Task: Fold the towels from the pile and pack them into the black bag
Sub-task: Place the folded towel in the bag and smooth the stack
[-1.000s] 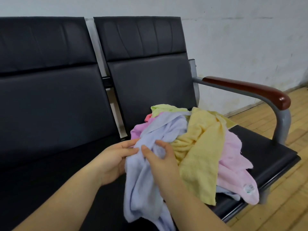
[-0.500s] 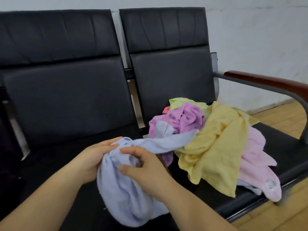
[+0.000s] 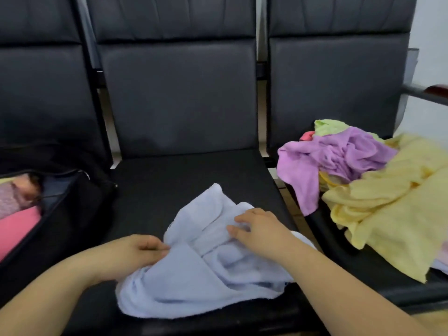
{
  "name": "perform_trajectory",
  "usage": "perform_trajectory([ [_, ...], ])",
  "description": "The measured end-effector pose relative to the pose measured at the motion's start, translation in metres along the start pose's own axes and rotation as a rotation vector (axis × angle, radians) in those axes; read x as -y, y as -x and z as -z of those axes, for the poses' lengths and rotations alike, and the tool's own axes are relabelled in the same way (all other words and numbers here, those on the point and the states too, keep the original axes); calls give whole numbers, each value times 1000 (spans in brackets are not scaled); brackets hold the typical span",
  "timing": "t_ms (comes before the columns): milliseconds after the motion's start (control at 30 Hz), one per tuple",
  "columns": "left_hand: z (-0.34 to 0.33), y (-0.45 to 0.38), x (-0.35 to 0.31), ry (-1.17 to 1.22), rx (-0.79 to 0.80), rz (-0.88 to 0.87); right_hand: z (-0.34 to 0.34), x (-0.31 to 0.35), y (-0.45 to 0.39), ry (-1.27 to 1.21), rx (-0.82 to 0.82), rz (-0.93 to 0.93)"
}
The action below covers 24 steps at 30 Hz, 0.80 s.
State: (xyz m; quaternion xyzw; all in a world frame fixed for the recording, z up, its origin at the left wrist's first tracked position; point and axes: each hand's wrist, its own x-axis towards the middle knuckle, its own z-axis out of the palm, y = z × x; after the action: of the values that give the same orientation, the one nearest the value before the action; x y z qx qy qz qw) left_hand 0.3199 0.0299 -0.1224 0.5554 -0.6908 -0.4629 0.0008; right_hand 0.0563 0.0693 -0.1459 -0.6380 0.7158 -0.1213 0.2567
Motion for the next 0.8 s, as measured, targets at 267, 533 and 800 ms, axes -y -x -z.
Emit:
perform_trajectory([
  [267,-20,-18,-10,-317,-335,-271,-14,18,7,143,43,85],
  [533,-38,-25,-22,-626,-281,-18,-17,25,18,56,-25,-87],
  [800,-54,-31,-13,-697,-500,-310,-17,15,25,-8,34,-35],
])
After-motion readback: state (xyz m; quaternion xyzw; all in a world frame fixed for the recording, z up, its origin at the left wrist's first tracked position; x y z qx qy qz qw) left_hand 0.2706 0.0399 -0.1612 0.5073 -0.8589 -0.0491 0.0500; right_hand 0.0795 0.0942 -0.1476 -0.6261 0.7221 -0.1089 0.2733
